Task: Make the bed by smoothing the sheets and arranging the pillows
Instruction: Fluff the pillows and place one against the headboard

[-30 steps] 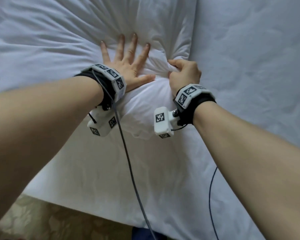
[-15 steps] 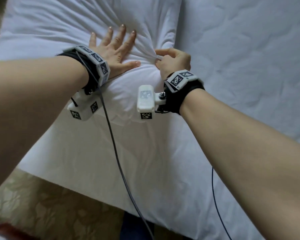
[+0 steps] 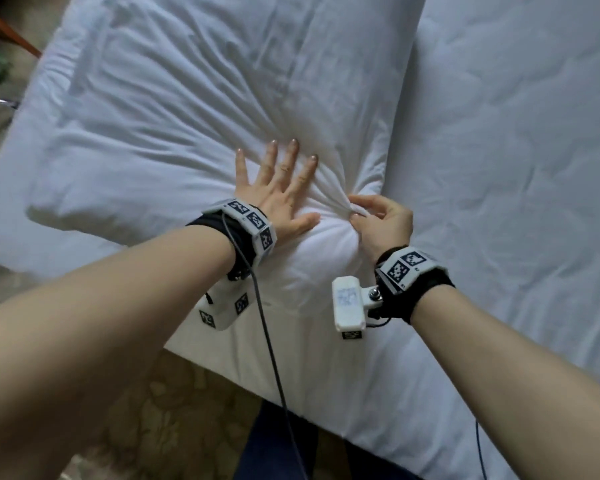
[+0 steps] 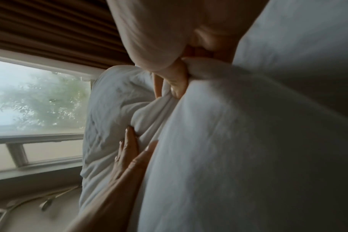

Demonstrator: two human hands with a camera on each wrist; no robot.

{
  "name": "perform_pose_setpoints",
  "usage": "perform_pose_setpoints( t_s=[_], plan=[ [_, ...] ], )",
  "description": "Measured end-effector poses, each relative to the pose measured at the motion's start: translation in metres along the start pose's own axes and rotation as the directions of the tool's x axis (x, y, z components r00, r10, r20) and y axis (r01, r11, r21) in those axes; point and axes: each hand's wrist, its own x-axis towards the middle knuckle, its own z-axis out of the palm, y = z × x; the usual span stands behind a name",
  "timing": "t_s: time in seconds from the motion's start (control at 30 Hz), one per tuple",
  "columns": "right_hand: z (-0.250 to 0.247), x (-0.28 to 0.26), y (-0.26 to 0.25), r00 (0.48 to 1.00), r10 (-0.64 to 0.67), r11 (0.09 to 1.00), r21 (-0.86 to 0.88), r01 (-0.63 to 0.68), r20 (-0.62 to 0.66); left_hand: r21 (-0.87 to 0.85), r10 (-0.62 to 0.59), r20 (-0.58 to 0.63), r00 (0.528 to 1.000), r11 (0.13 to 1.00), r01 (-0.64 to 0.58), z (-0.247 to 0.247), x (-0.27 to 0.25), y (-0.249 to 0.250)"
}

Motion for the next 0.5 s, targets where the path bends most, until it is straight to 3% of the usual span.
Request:
perform_pose_setpoints(
  t_s=[0.1, 0.23, 0.3, 0.4, 0.5],
  plan=[
    [-0.011, 0.013, 0.005, 0.988, -0.046, 0.995, -0.084, 0.059, 0.145, 0.05, 0.009, -0.019, 1.0, 0.999, -0.008, -0.01, 0.013, -0.002],
    [-0.025, 0.029, -0.011, 0.912, -0.097, 0.896, -0.364, 0.254, 0.398, 0.106, 0.084, -0.053, 0.995, 0.991, -0.078, -0.044, 0.047, -0.019],
    [-0.025, 0.046, -0.027, 0.906, -0.102, 0.892, -0.365, 0.267, 0.411, 0.089, 0.077, -0.046, 0.996, 0.993, -0.073, -0.064, 0.074, -0.029],
    [-0.018, 0.085, -0.049, 0.937, -0.093, 0.908, -0.357, 0.219, 0.338, 0.045, -0.003, 0.006, 1.0, 0.999, 0.003, -0.086, 0.114, -0.037],
    [-0.006, 0.123, -0.067, 0.935, -0.085, 0.884, -0.406, 0.231, 0.345, 0.014, -0.071, 0.086, 0.994, 0.997, 0.07, -0.087, 0.142, -0.045]
  ],
)
